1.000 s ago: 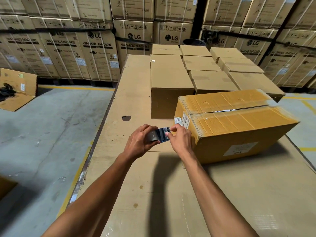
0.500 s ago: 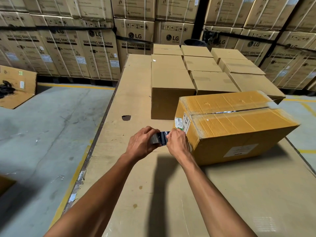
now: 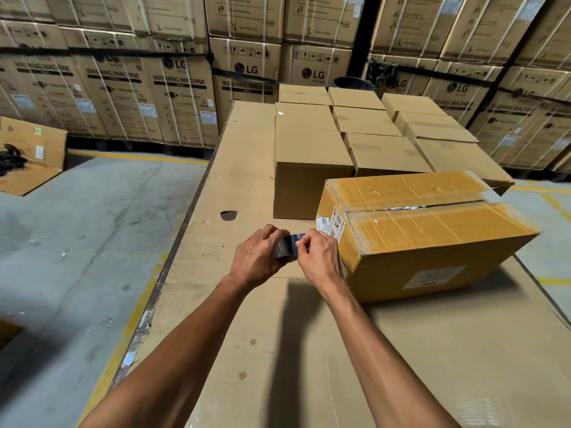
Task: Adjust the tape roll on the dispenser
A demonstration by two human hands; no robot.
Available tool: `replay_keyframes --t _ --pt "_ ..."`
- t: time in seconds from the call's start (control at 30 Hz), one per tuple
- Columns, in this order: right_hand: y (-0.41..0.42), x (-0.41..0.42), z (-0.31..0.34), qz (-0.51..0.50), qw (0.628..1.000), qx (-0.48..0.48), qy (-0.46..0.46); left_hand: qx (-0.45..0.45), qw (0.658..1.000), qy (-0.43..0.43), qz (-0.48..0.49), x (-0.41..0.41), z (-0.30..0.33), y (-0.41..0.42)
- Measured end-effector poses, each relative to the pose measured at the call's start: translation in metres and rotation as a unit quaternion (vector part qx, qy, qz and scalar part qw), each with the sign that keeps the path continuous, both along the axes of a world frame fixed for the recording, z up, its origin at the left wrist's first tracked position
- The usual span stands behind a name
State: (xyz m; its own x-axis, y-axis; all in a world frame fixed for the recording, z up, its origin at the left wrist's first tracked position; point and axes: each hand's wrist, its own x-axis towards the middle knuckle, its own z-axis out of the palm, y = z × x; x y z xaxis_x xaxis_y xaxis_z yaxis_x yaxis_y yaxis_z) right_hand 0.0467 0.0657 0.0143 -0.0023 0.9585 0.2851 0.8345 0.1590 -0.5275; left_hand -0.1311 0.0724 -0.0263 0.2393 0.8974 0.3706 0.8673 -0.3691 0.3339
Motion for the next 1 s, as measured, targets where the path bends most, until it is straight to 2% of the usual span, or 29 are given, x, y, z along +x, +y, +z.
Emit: replay_keyframes --t 0.13,0.37,0.5,0.77,1.0 --pt "0.002 0.007 0.001 0.013 0.996 -0.064 0.059 0.01 1.0 0.013 0.0 -0.003 -0.003 0.0" --pt "-0.001 0.005 0.006 0.005 0.991 -0.095 0.089 0.018 1.0 0.008 0.007 -0.002 -0.003 -0.002" --pt "0.0 0.003 -0.001 0.004 0.993 -0.106 0.061 0.022 1.0 -0.008 0.011 0.0 -0.001 -0.003" --pt "-0.002 -0.002 0.001 -0.011 0.999 -0.046 -0.013 0.017 1.0 0.002 0.006 0.001 -0.004 -0.003" --pt "0.002 0.012 0.002 -0.039 0.989 -0.118 0.077 0.002 1.0 0.016 0.0 -0.004 -0.004 0.001"
